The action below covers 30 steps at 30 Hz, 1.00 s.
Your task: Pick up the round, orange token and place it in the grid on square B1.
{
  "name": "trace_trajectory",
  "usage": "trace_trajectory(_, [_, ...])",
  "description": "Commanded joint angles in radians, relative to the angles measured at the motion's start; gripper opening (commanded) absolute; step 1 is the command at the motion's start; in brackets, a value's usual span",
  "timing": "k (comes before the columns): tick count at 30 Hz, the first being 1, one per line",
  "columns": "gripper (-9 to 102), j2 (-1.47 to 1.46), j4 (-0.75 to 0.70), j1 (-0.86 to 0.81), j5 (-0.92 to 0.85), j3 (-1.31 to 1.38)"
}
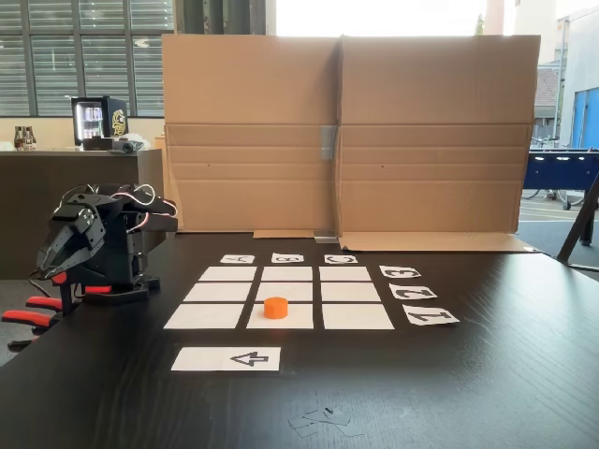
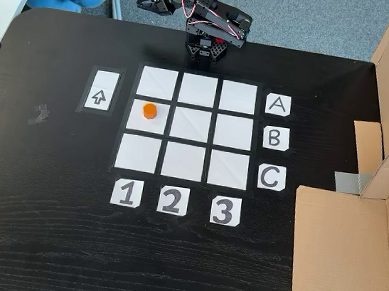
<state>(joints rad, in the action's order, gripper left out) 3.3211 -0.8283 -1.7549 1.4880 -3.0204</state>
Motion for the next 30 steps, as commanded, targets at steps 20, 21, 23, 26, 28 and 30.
trace_trajectory(20, [-1,0.008,-0.003,-0.086,0.003,0.008])
trace_trajectory(21, [-1,0.008,-0.003,-0.086,0.003,0.008])
trace_trajectory(23, [-1,0.008,-0.003,-0.086,0.003,0.008])
trace_trajectory(26, [-1,0.008,-0.003,-0.086,0.003,0.008])
trace_trajectory(28, [-1,0.008,-0.003,-0.086,0.003,0.008])
trace_trajectory(30, [-1,0.008,-0.003,-0.086,0.003,0.008])
